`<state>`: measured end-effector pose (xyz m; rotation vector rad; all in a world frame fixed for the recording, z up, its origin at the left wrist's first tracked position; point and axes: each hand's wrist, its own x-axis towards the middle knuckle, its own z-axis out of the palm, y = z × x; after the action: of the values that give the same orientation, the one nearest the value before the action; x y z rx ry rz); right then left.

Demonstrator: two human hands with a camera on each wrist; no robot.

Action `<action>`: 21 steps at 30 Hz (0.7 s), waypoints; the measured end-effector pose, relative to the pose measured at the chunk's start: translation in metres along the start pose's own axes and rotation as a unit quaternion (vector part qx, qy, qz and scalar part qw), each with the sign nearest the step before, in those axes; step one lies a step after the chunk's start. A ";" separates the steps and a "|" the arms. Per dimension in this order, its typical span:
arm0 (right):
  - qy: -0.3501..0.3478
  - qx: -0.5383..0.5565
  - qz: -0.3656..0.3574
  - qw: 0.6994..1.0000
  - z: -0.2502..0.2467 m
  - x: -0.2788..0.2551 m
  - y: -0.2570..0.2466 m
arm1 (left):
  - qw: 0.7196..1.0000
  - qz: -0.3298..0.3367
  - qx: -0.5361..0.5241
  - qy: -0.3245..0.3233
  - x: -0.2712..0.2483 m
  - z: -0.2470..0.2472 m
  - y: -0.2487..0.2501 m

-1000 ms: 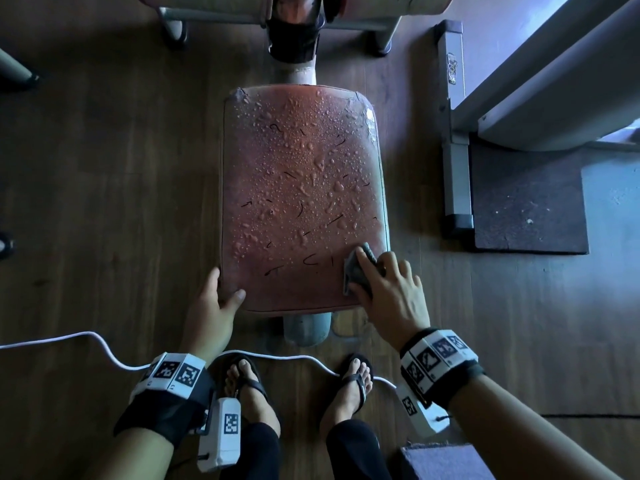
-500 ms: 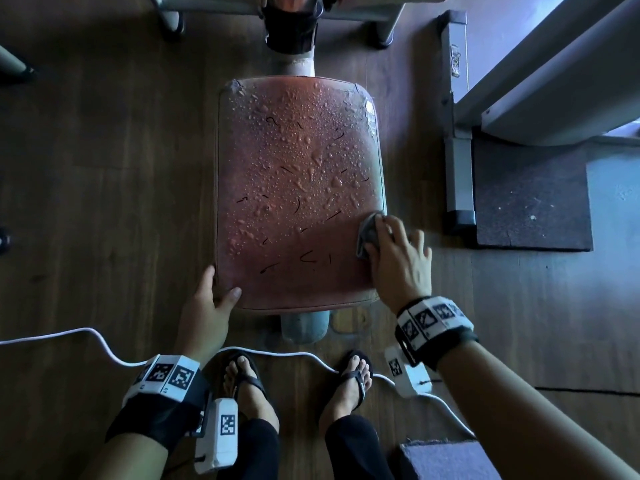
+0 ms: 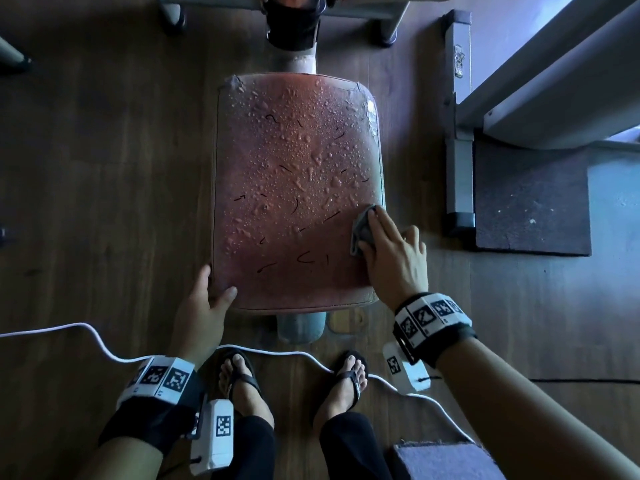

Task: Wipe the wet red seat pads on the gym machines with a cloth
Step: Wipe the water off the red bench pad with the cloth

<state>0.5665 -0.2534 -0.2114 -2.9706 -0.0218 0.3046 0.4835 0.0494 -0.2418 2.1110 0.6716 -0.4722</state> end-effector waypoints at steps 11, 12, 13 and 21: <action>-0.030 -0.007 0.059 0.998 -0.003 -0.002 -0.012 | 1.000 0.004 0.005 0.002 -0.004 -0.001 0.004; -0.035 -0.002 0.069 0.997 -0.004 0.006 -0.012 | 1.000 0.009 0.008 0.004 -0.004 -0.001 0.004; -0.041 0.002 0.078 0.996 -0.005 0.012 -0.012 | 1.000 0.011 0.011 0.007 -0.004 -0.001 0.005; -0.051 -0.020 -0.022 0.998 -0.003 -0.034 -0.022 | 1.000 0.010 0.000 0.006 -0.008 -0.002 0.007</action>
<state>0.5337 -0.2328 -0.1981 -2.9868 -0.1054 0.4537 0.4817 0.0456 -0.2324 2.1202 0.6553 -0.4493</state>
